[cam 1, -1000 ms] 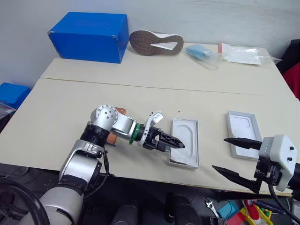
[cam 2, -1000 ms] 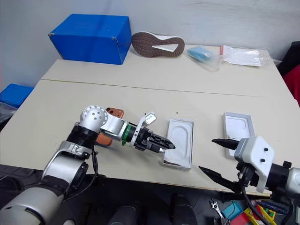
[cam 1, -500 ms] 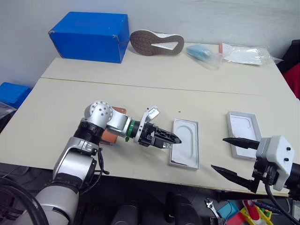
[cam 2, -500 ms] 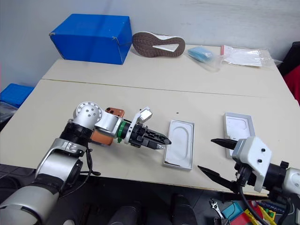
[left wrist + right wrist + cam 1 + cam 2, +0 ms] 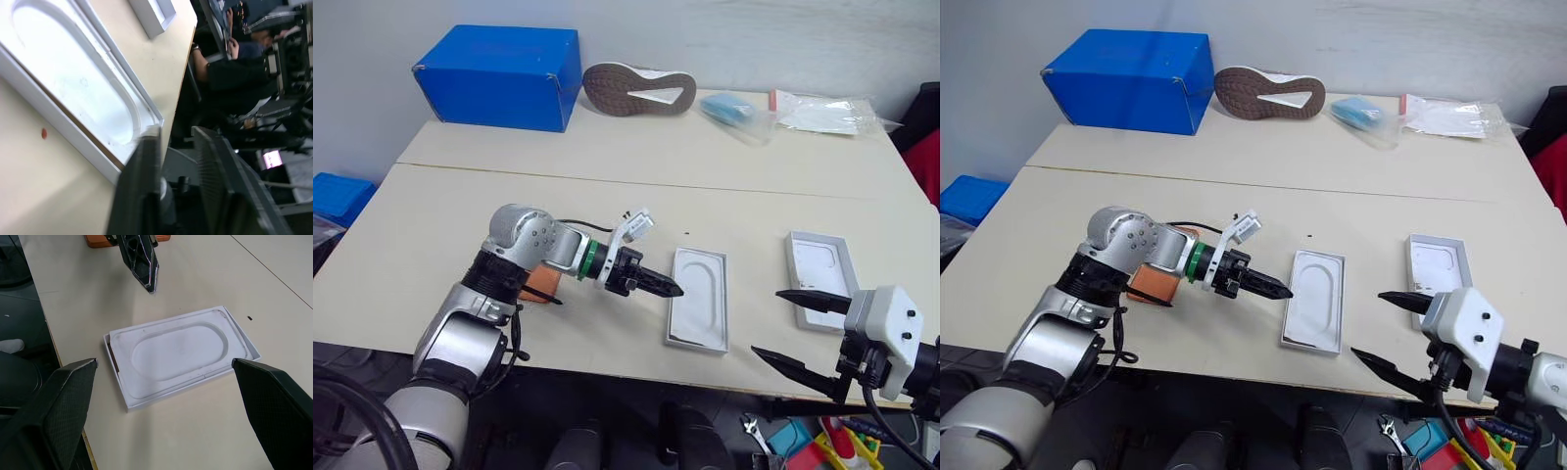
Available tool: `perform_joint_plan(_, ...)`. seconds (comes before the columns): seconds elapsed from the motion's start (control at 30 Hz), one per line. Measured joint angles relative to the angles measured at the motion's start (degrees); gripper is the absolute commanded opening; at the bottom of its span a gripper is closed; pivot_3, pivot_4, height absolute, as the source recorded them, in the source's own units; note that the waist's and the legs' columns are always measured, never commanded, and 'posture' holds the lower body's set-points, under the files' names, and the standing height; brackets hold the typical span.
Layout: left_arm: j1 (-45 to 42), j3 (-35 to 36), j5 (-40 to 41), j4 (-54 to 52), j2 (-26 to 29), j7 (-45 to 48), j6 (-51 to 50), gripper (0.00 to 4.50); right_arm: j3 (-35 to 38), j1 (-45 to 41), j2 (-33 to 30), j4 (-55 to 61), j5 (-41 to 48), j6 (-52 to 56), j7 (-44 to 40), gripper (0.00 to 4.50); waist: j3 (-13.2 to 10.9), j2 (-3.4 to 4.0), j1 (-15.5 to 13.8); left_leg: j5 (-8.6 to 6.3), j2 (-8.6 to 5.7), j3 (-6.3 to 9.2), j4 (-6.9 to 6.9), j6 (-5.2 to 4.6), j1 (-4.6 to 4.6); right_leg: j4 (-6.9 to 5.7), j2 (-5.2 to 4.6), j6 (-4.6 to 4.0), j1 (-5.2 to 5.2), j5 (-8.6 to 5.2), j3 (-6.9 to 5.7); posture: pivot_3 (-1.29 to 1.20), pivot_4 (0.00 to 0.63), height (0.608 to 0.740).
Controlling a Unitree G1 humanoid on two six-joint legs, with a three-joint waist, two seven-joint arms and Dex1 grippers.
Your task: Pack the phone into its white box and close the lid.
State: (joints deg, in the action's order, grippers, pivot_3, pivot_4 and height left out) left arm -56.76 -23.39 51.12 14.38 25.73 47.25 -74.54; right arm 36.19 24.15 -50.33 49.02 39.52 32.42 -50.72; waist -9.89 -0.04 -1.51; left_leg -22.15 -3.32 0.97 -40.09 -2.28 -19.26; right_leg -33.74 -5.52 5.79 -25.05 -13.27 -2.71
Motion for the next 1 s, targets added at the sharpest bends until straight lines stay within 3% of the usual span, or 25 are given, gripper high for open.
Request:
perform_joint_plan(0.17, 3.1, -8.4, -15.6, -3.9, 3.4, 12.3, 22.0, 0.01, -0.3, 0.0, 0.4, 0.0, -0.1, 0.0, 0.0, 4.5, 0.0, 0.01, 0.0, 0.0, 0.01, 0.0, 0.03, 0.0, 0.0, 0.22, -0.01, -0.02, 0.0, -0.01, -0.01, 0.0, 0.15, 0.74)
perform_joint_plan(0.37, 5.0, -11.5, -29.2, -2.5, -0.8, 17.3, 40.9, 0.01, -1.6, 0.5, 1.0, 0.0, -0.6, -0.3, 0.1, 4.5, 0.0, 0.0, -0.8, -0.02, 0.0, 0.01, 0.01, -0.17, -0.09, 0.28, -0.05, -0.01, 0.02, 0.0, -0.04, 0.0, 0.15, 0.74)
perform_joint_plan(0.53, 5.0, -11.7, -36.4, 2.0, -3.0, 18.3, 46.6, 0.01, -1.7, 1.0, 1.2, 0.1, -0.8, -0.6, 0.4, 4.5, 0.0, 0.0, -1.1, -0.03, 0.01, 0.01, 0.02, -0.26, -0.12, 0.2, -0.03, -0.01, -0.01, 0.0, -0.04, 0.0, 0.15, 0.74)
perform_joint_plan(1.0, 4.9, -9.7, -43.6, 4.6, -8.0, 19.9, 50.2, 0.01, -2.1, 1.5, 1.7, 0.5, -1.4, -1.1, 1.3, 4.5, 0.0, 0.0, -1.5, -0.06, 0.01, 0.02, 0.01, -0.43, -0.17, 0.18, -0.04, 0.01, 0.01, 0.01, -0.06, 0.0, 0.15, 0.74)
